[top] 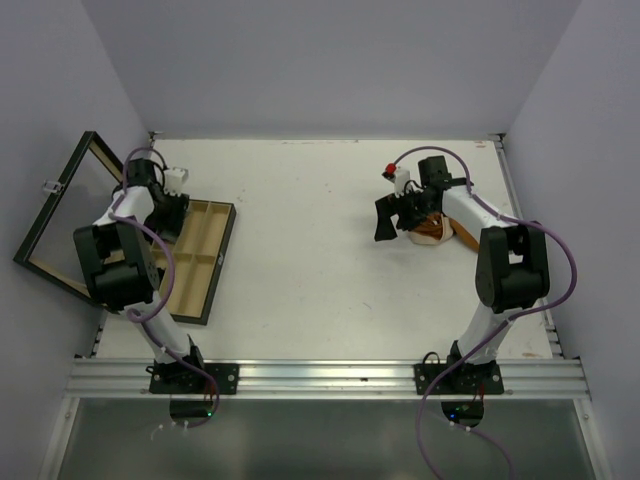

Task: Roll the underwear
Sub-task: Place the rolled underwear into the container

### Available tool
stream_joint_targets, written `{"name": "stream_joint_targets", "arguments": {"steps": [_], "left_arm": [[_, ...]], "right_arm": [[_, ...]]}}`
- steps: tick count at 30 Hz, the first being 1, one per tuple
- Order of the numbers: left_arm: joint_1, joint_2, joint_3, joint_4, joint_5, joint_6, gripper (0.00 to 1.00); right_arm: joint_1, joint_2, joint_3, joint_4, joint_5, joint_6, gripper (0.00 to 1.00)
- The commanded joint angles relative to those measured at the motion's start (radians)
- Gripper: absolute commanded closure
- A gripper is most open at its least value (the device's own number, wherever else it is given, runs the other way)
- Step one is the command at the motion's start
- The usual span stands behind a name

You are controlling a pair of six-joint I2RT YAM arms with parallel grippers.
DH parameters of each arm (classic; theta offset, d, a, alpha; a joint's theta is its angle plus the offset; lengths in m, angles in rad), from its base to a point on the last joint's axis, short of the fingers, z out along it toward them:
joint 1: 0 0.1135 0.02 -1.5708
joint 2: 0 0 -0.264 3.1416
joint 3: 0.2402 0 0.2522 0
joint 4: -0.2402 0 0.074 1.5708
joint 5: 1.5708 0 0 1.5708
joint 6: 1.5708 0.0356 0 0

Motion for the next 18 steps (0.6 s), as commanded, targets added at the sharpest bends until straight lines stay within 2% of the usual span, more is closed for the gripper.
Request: {"name": "stream_joint_targets", "arguments": {"steps": [1, 11, 18], "left_arm": [[0.011, -0.063, 0.052, -0.037, 0.017, -0.022, 0.43], [0.009, -0.069, 0.103, -0.054, 0.046, -0.026, 0.43], [0.008, -0.144, 0.186, -0.075, 0.188, -0.020, 0.44]], "right_arm": [[-0.001, -0.023, 0.025, -0.016, -0.029, -0.005, 0.01], [-0.003, -0.023, 0.025, -0.017, -0.029, -0.005, 0.01], [-0.001, -0.043, 0.019, 0.003, -0.007, -0.002, 0.01]]}}
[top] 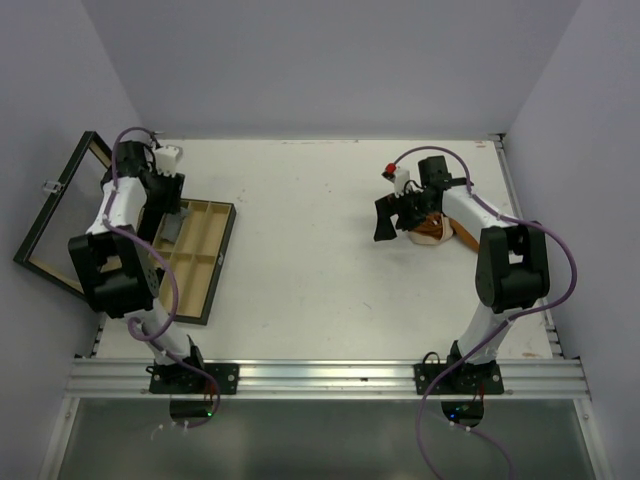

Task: Roll the underwear
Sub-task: Move the underwear to the center of the board

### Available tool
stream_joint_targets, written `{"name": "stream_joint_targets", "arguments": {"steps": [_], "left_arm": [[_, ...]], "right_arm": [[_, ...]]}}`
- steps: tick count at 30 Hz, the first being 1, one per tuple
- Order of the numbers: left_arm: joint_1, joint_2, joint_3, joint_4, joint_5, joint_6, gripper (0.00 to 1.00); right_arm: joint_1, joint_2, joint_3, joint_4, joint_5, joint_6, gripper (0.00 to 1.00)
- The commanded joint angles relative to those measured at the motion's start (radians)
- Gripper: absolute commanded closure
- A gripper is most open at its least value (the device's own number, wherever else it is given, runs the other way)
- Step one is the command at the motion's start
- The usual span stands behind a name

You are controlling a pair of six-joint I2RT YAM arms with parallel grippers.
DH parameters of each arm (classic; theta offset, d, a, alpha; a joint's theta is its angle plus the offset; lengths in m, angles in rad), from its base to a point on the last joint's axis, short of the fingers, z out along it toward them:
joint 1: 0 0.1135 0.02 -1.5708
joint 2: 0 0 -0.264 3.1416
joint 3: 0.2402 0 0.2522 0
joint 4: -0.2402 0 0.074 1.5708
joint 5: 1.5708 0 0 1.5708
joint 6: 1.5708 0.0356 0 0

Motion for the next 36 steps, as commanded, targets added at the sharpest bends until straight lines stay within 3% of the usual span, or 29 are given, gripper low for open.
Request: {"name": "stream_joint_targets", "arguments": {"steps": [1, 7, 12, 16, 18, 21, 28, 32, 36], "left_arm": [[0.002, -0.098, 0.076, -0.025, 0.119, -0.014, 0.44], [-0.118, -0.182, 0.096, -0.037, 0.200, 0.035, 0.45], [-0.340, -0.178, 0.063, -0.045, 0.185, 0.003, 0.45], [-0.492, -0.178, -0.025, 0.013, 0.142, -0.040, 0.46], [-0.530, -0.169, -0.063, 0.032, 0.146, -0.051, 0.46], [-0.555, -0.153, -0.099, 0.038, 0.208, -0.048, 0.46], [-0.717, -0.103, -0.162, 0.127, 0.217, -0.029, 0.47], [-0.722, -0.037, -0.116, 0.107, 0.190, -0.057, 0.48], [-0.702, -0.021, -0.160, 0.095, 0.140, -0.063, 0.49]], "right_arm": [[-0.003, -0.049, 0.019, 0.003, 0.012, -0.001, 0.01], [-0.010, -0.116, 0.030, -0.006, 0.051, 0.006, 0.01], [-0.043, -0.129, 0.066, -0.054, 0.068, 0.012, 0.01], [-0.078, -0.146, 0.095, -0.089, 0.211, -0.003, 0.05], [-0.083, -0.135, 0.117, -0.118, 0.367, -0.062, 0.08], [-0.119, -0.124, 0.138, -0.129, 0.462, -0.100, 0.12], [-0.221, 0.011, 0.282, -0.166, 0.526, -0.137, 0.18], [-0.222, 0.164, 0.436, -0.206, 0.534, -0.107, 0.22], [-0.224, 0.290, 0.485, -0.229, 0.545, -0.103, 0.30]]}}
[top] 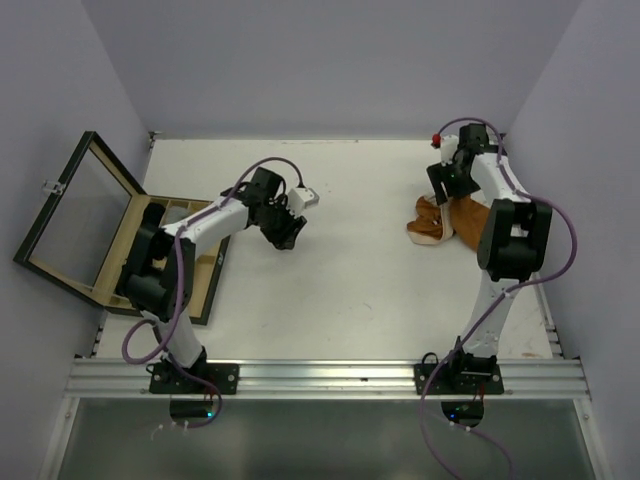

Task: Roll the underwear
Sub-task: Move the underwear to the center of the board

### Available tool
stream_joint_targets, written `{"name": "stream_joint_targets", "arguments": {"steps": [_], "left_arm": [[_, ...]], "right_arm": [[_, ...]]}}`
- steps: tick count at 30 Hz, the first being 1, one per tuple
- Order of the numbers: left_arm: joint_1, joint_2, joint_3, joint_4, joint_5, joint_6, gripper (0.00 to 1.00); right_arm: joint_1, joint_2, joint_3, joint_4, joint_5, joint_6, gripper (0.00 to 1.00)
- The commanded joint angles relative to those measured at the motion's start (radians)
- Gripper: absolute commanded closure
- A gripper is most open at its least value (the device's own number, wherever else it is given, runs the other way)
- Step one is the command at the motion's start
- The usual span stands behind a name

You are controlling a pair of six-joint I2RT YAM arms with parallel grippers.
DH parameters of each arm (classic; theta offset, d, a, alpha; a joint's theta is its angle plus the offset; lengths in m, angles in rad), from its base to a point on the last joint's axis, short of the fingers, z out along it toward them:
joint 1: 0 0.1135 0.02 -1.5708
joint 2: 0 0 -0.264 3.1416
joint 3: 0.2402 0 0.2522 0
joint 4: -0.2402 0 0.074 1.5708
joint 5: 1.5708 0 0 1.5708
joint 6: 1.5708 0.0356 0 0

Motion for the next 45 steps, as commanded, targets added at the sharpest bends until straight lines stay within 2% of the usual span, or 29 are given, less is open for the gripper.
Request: {"name": "stream_joint_targets", "arguments": {"steps": [1, 4, 7, 8, 10, 11, 13, 14, 16, 17, 20, 21, 23, 27, 28, 31, 32, 36, 40, 45], "left_arm": [[0.026, -0.011, -0.043, 0.044, -0.039, -0.037, 0.49], [0.040, -0.012, -0.058, 0.035, -0.013, -0.035, 0.49], [0.046, -0.018, -0.055, 0.024, 0.004, -0.019, 0.49], [0.047, -0.020, -0.049, 0.021, 0.005, -0.011, 0.49], [0.049, -0.023, -0.043, 0.018, 0.010, 0.001, 0.49], [0.052, -0.025, -0.040, 0.020, 0.024, 0.000, 0.49], [0.067, -0.023, -0.031, 0.015, 0.063, -0.005, 0.49], [0.073, -0.023, -0.026, 0.013, 0.080, -0.008, 0.49], [0.099, -0.035, -0.025, 0.018, 0.131, -0.019, 0.49], [0.109, -0.041, -0.026, 0.020, 0.142, -0.019, 0.49], [0.136, -0.077, -0.042, 0.032, 0.163, -0.008, 0.48], [0.145, -0.090, -0.045, 0.029, 0.171, 0.000, 0.48], [0.152, -0.101, -0.054, 0.027, 0.200, 0.020, 0.48], [0.152, -0.118, -0.078, 0.036, 0.240, 0.050, 0.48], [0.150, -0.115, -0.080, 0.032, 0.251, 0.063, 0.48], [0.141, -0.094, -0.080, 0.021, 0.259, 0.090, 0.47], [0.133, -0.091, -0.083, 0.020, 0.260, 0.096, 0.47], [0.100, -0.075, -0.072, 0.033, 0.289, 0.110, 0.46], [0.046, -0.031, -0.055, 0.049, 0.399, 0.119, 0.44], [0.014, 0.087, -0.003, 0.073, 0.550, 0.132, 0.43]], "right_arm": [[0.007, 0.066, 0.036, -0.061, 0.031, -0.001, 0.33], [0.008, 0.076, -0.002, -0.055, -0.016, 0.010, 0.60], [0.017, 0.009, -0.081, -0.026, -0.140, 0.019, 0.75], [0.040, -0.013, -0.128, -0.021, -0.182, -0.007, 0.86], [0.066, -0.067, -0.179, -0.024, -0.313, -0.047, 0.94], [0.129, -0.114, -0.219, -0.029, -0.345, -0.097, 1.00], [0.175, -0.157, -0.240, -0.067, -0.421, -0.153, 1.00], [0.207, -0.198, -0.249, -0.087, -0.540, -0.212, 1.00], [0.224, -0.243, -0.256, -0.153, -0.662, -0.268, 1.00], [0.232, -0.292, -0.253, -0.183, -0.784, -0.341, 1.00], [0.234, -0.341, -0.219, -0.364, -0.866, -0.479, 1.00], [0.232, -0.364, -0.216, -0.466, -0.865, -0.522, 1.00], [0.203, -0.400, -0.265, -0.521, -0.853, -0.610, 1.00], [0.146, -0.489, -0.421, -0.478, -0.716, -0.676, 1.00], [0.145, -0.504, -0.449, -0.475, -0.625, -0.699, 0.98], [0.143, -0.489, -0.521, -0.464, -0.474, -0.730, 0.70], [0.131, -0.481, -0.527, -0.464, -0.457, -0.728, 0.66], [0.079, -0.469, -0.474, -0.480, -0.503, -0.661, 0.56], [0.080, -0.452, -0.437, -0.555, -0.598, -0.635, 0.44], [0.131, -0.380, -0.473, -0.563, -0.535, -0.607, 0.43]]}}
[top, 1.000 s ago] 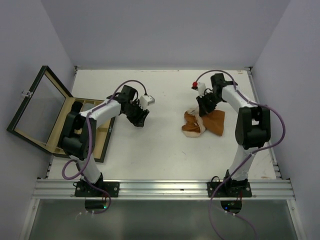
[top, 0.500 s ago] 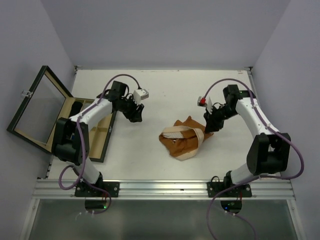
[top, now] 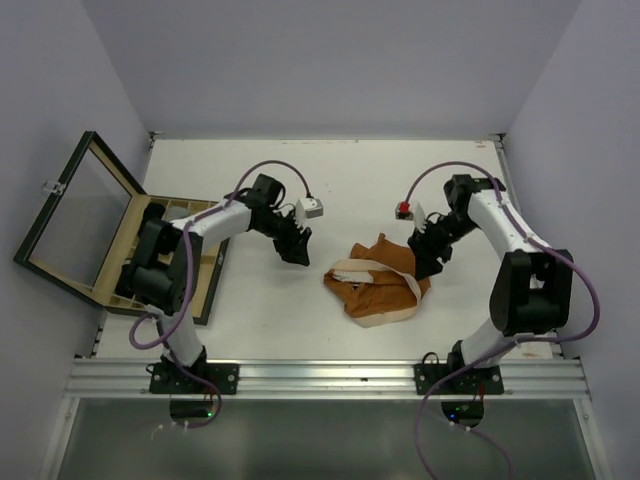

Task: Roll the underwear
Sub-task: Move the underwear to the center of the board

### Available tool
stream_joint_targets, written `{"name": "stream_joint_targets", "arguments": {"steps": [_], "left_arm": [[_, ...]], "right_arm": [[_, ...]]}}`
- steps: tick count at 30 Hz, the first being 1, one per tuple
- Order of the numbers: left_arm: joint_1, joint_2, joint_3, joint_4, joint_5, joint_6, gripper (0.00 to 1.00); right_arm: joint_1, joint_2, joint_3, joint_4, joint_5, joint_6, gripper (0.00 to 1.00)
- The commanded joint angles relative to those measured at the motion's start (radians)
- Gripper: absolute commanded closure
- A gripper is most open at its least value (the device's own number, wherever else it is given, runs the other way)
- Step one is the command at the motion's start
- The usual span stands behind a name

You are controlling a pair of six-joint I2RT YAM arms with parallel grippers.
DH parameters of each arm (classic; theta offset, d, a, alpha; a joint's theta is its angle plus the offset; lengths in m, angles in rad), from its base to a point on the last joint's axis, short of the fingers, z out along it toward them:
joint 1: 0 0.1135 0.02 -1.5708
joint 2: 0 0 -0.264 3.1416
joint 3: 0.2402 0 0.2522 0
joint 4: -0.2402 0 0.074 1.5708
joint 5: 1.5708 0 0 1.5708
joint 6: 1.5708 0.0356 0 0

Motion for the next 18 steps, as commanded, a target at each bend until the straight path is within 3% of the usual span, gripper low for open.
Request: {"name": "stream_joint_targets", "arguments": {"steps": [1, 7, 9, 13, 18], "left_arm": [[-0.016, 0.074, 0.070, 0.065, 0.168, 0.026, 0.43], [-0.033, 0.168, 0.116, 0.082, 0.208, 0.018, 0.42], [-0.033, 0.168, 0.103, 0.108, 0.200, 0.006, 0.41], [-0.034, 0.136, 0.048, 0.140, 0.191, 0.003, 0.41], [-0.033, 0.099, 0.000, 0.116, 0.180, 0.042, 0.41]], "right_arm": [[0.049, 0.055, -0.023, -0.022, 0.022, 0.049, 0.43], [0.135, 0.075, -0.092, 0.112, 0.176, 0.187, 0.39], [0.156, 0.081, -0.110, 0.194, 0.218, 0.262, 0.33], [0.164, 0.061, -0.087, 0.339, 0.282, 0.408, 0.31], [0.167, 0.035, -0.004, 0.294, 0.248, 0.336, 0.28]]}}
